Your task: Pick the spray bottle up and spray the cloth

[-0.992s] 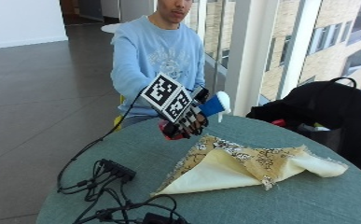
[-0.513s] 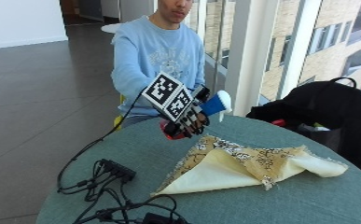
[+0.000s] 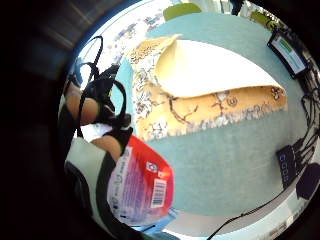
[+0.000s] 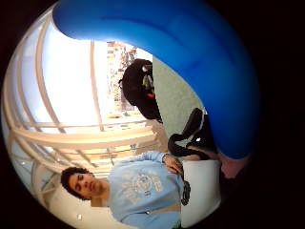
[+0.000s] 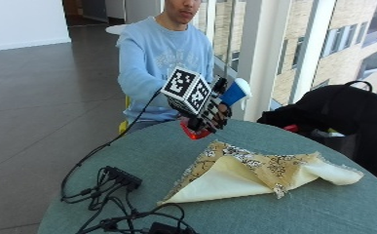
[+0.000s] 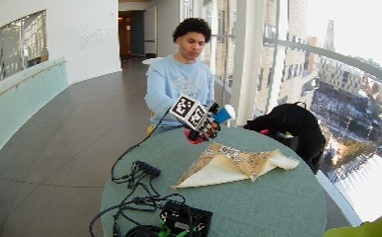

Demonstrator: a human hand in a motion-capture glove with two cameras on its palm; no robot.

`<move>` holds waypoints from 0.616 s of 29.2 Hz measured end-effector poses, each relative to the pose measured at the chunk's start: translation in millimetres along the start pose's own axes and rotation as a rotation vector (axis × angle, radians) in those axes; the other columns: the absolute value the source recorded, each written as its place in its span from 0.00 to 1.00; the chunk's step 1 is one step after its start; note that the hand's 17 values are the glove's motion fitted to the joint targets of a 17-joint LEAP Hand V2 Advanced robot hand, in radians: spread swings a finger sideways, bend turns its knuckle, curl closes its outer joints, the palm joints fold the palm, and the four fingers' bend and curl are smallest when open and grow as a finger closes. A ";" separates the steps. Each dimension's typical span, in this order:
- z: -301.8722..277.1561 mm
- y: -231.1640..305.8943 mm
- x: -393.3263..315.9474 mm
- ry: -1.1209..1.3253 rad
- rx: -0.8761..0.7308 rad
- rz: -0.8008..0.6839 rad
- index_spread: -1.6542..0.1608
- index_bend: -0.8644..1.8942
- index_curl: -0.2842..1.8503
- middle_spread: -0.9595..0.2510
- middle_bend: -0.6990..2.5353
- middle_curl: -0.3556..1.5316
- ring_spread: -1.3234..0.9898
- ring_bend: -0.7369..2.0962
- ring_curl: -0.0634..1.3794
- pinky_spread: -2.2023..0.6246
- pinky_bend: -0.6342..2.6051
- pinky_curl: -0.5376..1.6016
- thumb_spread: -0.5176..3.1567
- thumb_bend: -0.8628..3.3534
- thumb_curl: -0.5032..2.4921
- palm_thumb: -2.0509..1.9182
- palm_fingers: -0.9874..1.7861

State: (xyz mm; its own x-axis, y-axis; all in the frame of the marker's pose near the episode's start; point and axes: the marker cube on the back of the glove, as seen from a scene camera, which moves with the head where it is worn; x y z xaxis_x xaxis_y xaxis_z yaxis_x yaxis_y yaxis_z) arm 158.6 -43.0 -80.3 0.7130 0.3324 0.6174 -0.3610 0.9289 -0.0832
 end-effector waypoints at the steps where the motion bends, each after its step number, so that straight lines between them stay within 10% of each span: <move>1: 3.0 -1.0 -6.1 -0.010 0.019 -0.020 0.81 0.35 0.24 0.73 0.33 0.45 0.55 0.49 0.32 0.82 0.30 0.43 0.34 0.20 0.39 0.75 0.76; 18: 119.3 -31.2 -99.6 -0.275 0.240 -0.339 0.79 0.34 0.24 0.72 0.33 0.45 0.54 0.46 0.31 0.82 0.29 0.43 0.35 0.20 0.39 0.75 0.72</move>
State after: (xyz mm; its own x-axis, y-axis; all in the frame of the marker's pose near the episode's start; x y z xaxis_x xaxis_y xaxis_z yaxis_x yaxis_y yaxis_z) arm 27.1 -124.7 -45.9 0.6405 -0.0669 0.7651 -0.2880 0.9026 0.3201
